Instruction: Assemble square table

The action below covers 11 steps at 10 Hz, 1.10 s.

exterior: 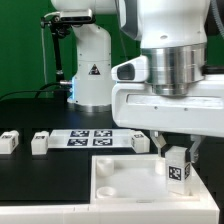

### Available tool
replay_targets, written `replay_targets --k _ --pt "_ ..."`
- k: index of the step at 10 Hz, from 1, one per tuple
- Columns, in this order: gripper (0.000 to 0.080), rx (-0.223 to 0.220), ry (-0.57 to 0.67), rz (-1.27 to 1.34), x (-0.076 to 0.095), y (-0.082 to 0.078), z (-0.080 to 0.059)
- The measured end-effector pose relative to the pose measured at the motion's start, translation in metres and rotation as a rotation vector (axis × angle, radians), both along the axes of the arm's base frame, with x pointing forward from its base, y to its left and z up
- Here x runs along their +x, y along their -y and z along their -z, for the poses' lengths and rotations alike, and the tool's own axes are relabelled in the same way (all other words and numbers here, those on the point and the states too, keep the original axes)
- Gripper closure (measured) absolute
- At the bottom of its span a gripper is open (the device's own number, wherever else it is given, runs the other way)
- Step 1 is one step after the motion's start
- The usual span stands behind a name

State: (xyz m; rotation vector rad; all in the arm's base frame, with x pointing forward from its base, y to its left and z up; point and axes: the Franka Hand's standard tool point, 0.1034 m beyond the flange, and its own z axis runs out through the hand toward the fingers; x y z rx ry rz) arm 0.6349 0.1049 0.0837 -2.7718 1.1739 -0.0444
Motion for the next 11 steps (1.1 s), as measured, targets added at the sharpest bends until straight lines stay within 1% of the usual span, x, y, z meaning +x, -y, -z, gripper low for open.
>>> replay_targets --k 1,3,4,5,6,7,8,9,10,11 --pt "0.0514 0.023 -0.001 0.114 -0.001 0.0 0.0" --pt "0.0514 0.053 -0.03 0.357 -0.002 -0.004 0.001" --pt "0.0514 0.067 -0.039 0.424 -0.002 -0.003 0.001" --pt "0.0514 0.077 -0.046 0.468 -0.001 -0.003 0.001" --pt "0.0467 0.08 -0.049 0.482 -0.002 -0.004 0.001" --pt "0.0467 0.076 -0.044 0.442 -0.002 -0.004 0.001" --pt "0.0283 0.068 -0.034 0.358 -0.002 -0.004 0.001" --pt "0.018 0.063 -0.039 0.322 -0.004 -0.011 0.001" --pt "0.018 0.059 -0.031 0.256 -0.004 -0.011 0.001" --pt "0.0156 0.052 -0.02 0.173 -0.004 -0.011 0.002"
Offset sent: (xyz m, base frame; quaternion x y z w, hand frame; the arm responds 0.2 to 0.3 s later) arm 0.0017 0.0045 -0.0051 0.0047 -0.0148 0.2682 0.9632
